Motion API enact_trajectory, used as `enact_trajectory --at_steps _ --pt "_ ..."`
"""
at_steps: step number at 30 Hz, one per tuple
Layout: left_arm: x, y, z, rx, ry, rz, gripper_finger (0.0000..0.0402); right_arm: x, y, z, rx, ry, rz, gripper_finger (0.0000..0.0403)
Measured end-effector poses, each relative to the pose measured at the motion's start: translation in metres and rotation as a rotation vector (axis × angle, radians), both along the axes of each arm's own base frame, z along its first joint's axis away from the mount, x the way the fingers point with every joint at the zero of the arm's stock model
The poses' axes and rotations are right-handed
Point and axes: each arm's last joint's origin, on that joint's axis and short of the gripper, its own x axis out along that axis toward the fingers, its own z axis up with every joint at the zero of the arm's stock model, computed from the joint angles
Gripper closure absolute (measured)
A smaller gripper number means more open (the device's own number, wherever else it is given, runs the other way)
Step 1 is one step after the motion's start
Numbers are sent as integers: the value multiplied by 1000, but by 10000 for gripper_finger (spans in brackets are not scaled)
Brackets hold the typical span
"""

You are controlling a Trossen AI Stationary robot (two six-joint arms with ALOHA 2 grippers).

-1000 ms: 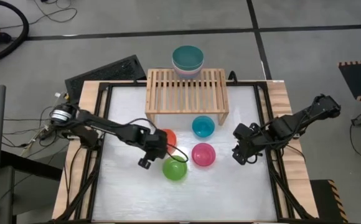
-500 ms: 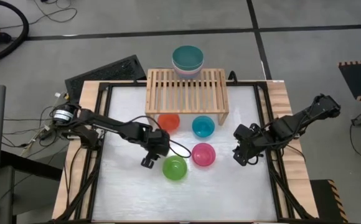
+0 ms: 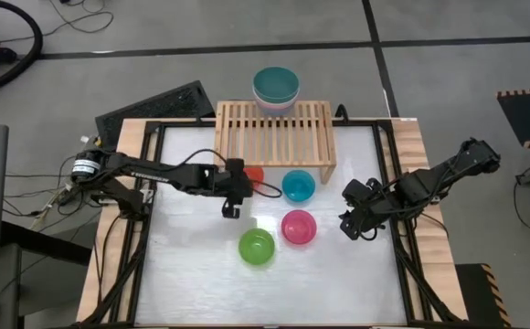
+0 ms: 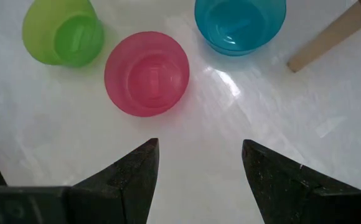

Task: Place and stack bowls onto a shelf
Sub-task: Put the orange bowl on the shelf

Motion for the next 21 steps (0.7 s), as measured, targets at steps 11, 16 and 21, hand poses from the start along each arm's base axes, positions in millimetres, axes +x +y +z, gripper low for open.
enact_trajectory --at_steps 11,16,21 --pt "2 -14 -7 11 -59 31 278 -1 2 0 14 -6 -16 148" --pt "2 -44 -5 -48 -85 28 278 -1 2 0 16 -5 -20 148" --pt "5 -76 1 -61 -111 -202 278 -1 2 0 13 -5 -17 148"
